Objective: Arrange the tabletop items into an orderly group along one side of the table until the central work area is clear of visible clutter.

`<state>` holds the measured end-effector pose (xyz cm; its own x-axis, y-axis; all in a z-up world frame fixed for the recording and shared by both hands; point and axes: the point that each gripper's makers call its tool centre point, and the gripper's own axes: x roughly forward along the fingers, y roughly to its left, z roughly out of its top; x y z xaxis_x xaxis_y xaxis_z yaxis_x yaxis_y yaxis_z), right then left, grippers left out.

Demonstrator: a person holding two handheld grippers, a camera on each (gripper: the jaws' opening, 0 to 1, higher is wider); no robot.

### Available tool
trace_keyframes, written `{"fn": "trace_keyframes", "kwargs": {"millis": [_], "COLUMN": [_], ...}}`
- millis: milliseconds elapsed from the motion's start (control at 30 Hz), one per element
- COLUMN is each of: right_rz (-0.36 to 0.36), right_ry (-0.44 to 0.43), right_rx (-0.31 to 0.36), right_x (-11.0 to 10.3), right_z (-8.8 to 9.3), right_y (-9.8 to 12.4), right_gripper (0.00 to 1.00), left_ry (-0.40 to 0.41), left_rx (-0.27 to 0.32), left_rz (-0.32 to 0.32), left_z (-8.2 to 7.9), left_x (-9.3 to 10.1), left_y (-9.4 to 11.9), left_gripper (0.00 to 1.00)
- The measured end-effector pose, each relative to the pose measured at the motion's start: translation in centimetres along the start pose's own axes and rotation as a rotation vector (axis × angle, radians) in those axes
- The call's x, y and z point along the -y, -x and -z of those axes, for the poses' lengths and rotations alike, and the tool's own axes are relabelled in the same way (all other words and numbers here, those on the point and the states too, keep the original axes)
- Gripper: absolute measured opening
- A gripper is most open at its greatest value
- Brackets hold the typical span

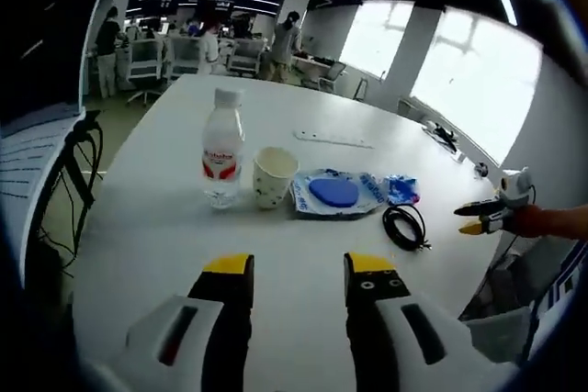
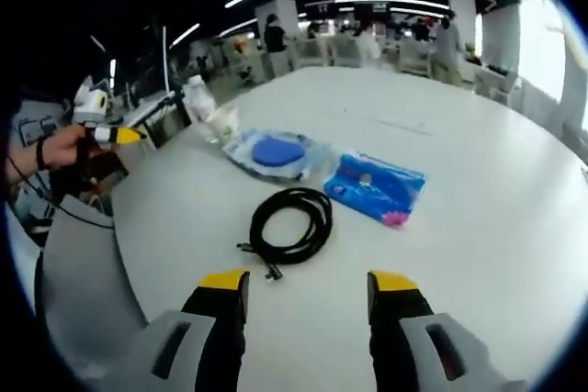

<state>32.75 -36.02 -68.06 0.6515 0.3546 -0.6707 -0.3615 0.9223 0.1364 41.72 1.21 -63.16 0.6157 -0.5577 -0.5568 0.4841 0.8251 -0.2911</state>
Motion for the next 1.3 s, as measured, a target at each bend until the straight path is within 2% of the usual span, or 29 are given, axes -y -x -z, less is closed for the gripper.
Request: {"fn": "trace_keyframes", "kwargs": {"millis": [200,400,567,900,1300], "right_rz": [-0.002,-0.006,-0.003,-0.019,-0.019], "right_ry": [-0.006,-0.02,-0.028,-0.045,-0.065], "right_rx": [0.049,0.07,0.073,0.059,0.058], "right_x": [0.2,0.0,-0.3,-1.5,-1.7], "right_z": [-0.7,-0.6,-0.4,0.4,0.8], "right_y": [1.8,2.8,3.0,2.9,2.9], "right_gripper": [0.64,0.67,0.71,0.69,0.69], "left_ry": [-0.02,-0.032,-0.024,-0.005,0.012], "left_rx": [0.039,0.069,0.069,0.076,0.073], "left_rz": [-0.008,-0.001,0.0,0.005,0.016], "left_z": [-0.6,-1.0,-0.4,0.3,1.1], "left_x": [-0.7,-0.7,-0.9,-0.6,-0.1], "left_y": [2.2,3.3,3.5,3.8,3.9], "left_gripper": [0.49,0.55,0.57,0.58,0.6]}}
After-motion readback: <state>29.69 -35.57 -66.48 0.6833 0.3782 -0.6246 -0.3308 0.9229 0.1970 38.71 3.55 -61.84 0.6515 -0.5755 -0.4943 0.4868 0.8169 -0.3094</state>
